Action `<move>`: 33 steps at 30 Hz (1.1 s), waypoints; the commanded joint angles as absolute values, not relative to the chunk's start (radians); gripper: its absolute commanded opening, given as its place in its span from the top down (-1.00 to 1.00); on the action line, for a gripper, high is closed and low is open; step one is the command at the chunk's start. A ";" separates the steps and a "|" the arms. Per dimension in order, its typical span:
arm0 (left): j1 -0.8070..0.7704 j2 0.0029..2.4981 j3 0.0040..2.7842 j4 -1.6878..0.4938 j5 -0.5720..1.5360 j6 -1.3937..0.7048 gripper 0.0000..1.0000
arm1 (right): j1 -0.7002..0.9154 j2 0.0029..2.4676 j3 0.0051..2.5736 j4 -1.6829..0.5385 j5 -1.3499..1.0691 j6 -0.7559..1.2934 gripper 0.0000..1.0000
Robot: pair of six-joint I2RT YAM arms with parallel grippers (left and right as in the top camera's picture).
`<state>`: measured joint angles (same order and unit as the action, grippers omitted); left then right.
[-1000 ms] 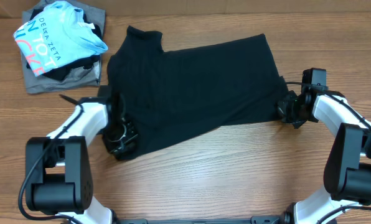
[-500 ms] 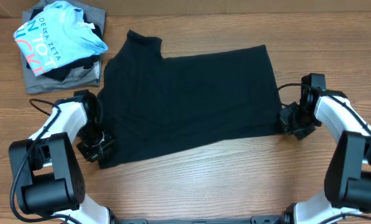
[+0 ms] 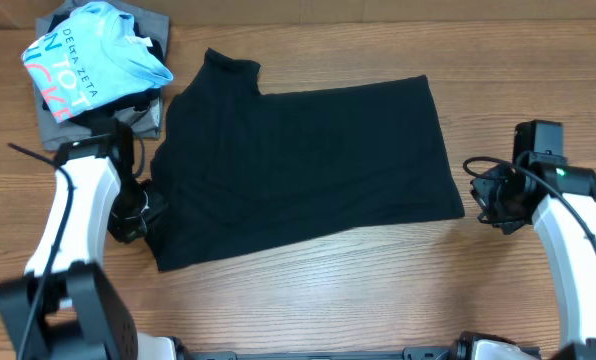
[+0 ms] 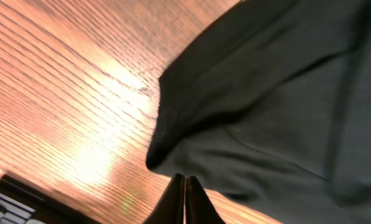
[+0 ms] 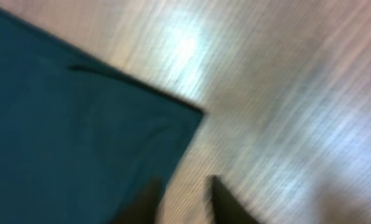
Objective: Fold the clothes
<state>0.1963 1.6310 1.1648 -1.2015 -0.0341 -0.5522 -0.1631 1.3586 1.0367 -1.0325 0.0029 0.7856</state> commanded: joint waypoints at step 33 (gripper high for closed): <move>-0.184 1.782 1.187 -0.982 0.156 -0.844 -0.44 | -0.163 1.334 1.034 -0.921 -0.263 0.597 -1.00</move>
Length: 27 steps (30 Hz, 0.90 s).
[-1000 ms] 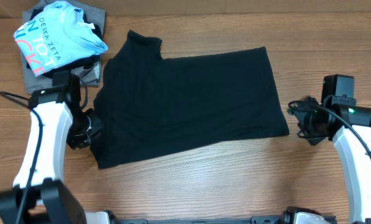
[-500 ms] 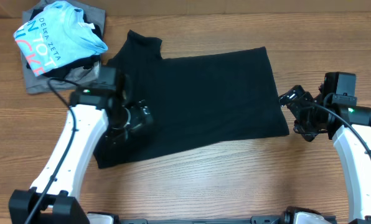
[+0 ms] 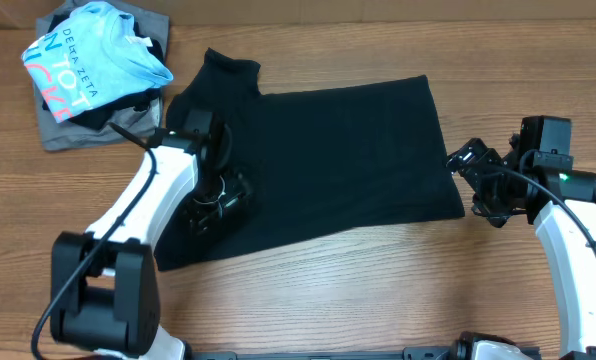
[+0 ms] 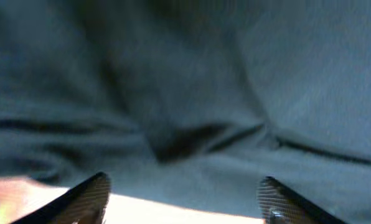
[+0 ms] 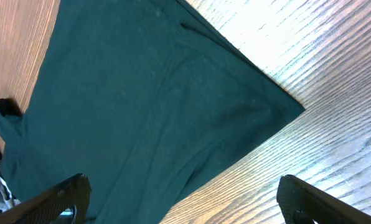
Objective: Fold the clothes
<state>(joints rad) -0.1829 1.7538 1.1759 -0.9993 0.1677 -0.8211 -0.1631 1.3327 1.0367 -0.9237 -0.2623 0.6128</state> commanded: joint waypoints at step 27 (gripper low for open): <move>-0.186 1.851 1.135 -0.981 0.183 -0.861 0.23 | -0.163 1.334 1.034 -0.921 -0.263 0.594 -1.00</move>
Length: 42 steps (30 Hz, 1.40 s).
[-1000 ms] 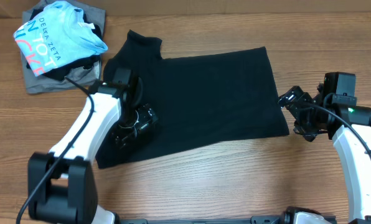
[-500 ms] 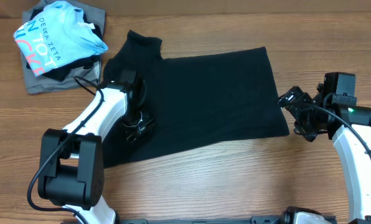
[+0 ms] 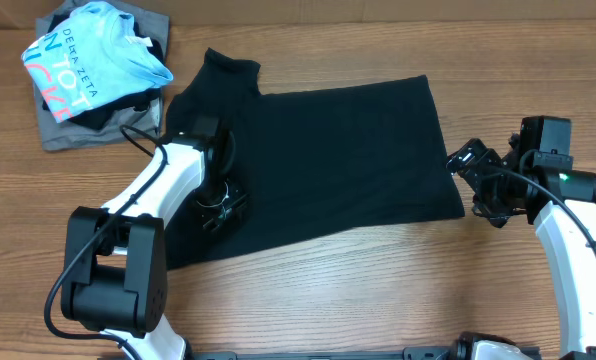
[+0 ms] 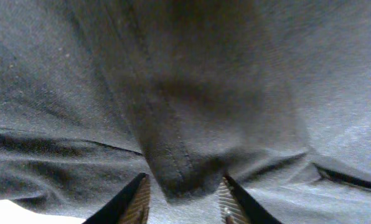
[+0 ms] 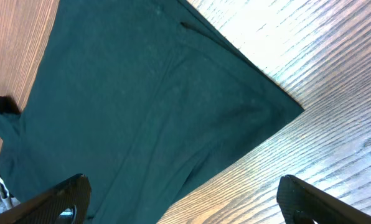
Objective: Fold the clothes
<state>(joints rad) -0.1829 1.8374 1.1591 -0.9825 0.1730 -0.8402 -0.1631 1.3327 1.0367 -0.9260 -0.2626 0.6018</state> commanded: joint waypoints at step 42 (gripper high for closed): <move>-0.178 1.851 1.134 -0.957 0.177 -0.842 -0.43 | -0.163 1.334 1.034 -0.910 -0.226 0.594 -1.00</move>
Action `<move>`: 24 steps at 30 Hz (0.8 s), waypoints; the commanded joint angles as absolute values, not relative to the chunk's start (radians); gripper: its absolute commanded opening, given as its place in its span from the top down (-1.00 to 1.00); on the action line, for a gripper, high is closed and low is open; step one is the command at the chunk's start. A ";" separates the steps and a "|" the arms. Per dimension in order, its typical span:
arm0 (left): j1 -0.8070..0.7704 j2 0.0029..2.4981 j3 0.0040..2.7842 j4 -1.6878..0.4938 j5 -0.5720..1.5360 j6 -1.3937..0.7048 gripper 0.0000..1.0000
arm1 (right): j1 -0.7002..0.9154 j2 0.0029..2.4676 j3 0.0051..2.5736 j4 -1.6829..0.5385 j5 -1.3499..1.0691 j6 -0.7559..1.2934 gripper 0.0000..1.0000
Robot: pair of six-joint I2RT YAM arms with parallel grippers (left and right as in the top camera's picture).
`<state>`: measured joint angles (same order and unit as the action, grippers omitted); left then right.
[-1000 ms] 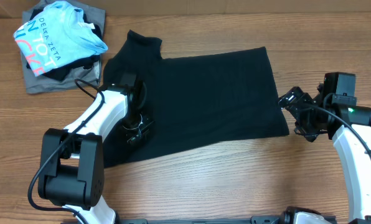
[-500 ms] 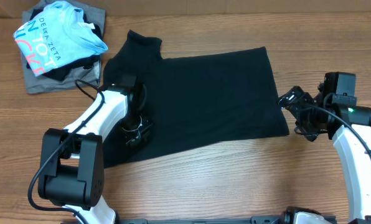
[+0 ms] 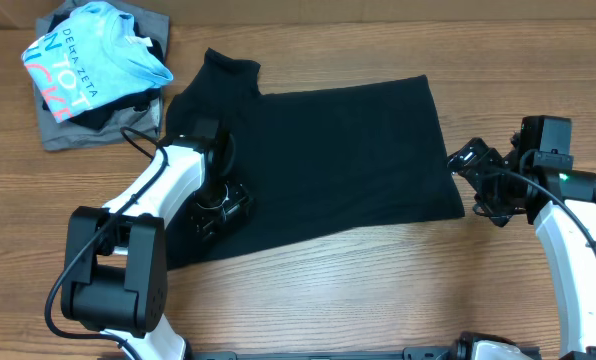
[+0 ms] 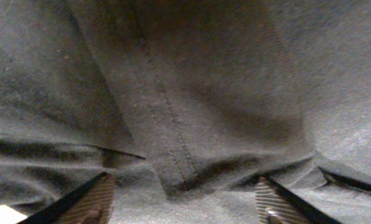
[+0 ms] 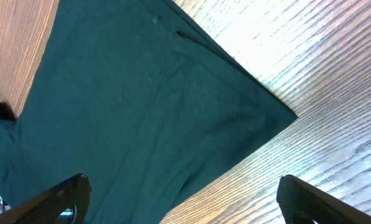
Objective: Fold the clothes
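Observation:
A black shirt [image 3: 318, 150] lies spread flat across the middle of the table. My left gripper [image 3: 216, 212] sits low on its lower left part, open wide. In the left wrist view my left gripper [image 4: 185, 205] straddles a raised fold with a stitched hem [image 4: 173, 155], touching neither side. My right gripper [image 3: 470, 183] hovers at the shirt's lower right corner [image 5: 288, 115], open wide with nothing between its fingers [image 5: 61, 199].
A pile of other clothes [image 3: 93, 65], light blue printed shirt on top of grey and black ones, lies at the far left corner. Bare wooden table [image 3: 378, 290] runs along the front and to the right of the shirt.
My left gripper's fingers stood close about the hemmed fold; now they are spread wide and the fold lies loose between them. The right arm has hardly moved.
My left gripper was shut at the shirt's lower left edge, and the right one stood narrow beside the right corner. Then the left was open farther right on the shirt and the right was open wide. The left narrowed about a fold, and now it is open again.

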<state>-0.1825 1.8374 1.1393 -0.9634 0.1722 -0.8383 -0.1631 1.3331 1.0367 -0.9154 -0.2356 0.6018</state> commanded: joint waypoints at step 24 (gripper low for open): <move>-0.178 1.891 1.134 -0.934 0.176 -0.841 0.03 | -0.163 1.334 1.034 -0.914 -0.217 0.594 -1.00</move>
<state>-0.1825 1.8771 1.1393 -0.9390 0.1726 -0.8391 -0.1631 1.3331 1.0367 -0.9169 -0.2295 0.6014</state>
